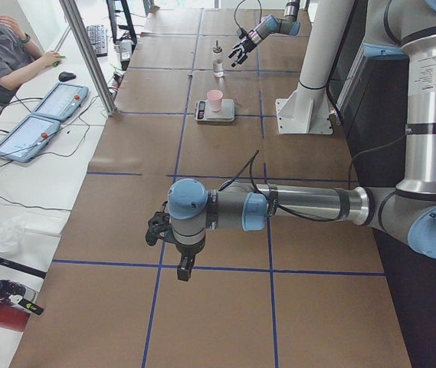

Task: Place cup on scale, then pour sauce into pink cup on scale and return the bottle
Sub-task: 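Move the right gripper down beside the glass sauce dispenser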

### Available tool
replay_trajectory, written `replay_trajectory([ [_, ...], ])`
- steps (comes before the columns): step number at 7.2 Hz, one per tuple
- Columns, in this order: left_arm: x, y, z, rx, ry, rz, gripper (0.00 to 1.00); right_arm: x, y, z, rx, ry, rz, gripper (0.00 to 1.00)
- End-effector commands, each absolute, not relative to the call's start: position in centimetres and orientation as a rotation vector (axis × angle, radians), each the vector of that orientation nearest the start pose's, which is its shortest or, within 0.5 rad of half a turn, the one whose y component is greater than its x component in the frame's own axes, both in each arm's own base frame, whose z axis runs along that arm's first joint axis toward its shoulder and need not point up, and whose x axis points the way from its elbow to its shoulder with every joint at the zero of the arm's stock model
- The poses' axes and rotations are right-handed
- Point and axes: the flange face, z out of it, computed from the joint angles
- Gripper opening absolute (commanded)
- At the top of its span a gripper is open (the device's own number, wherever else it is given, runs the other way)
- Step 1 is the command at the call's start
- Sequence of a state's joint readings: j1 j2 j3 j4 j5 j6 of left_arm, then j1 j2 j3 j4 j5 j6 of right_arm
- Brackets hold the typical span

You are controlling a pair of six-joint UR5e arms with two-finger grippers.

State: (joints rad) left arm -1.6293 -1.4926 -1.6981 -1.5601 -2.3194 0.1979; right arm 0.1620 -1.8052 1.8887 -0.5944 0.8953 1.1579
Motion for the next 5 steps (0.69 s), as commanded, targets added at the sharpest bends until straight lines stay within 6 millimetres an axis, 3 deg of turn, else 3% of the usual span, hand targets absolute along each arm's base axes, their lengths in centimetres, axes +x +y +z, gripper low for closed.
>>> replay_trajectory([
  [1,-9.3,-45.6,63.6,0.133,0.738,0.146,1.00,-37.6,-26.7,49.1,0.893,-0.784,0.127,1.00],
  [5,-9.3,-45.6,63.5,0.135,0.738,0.147,1.00,-36.3,-29.4,48.4,0.943,-0.745,0.144,1.00],
])
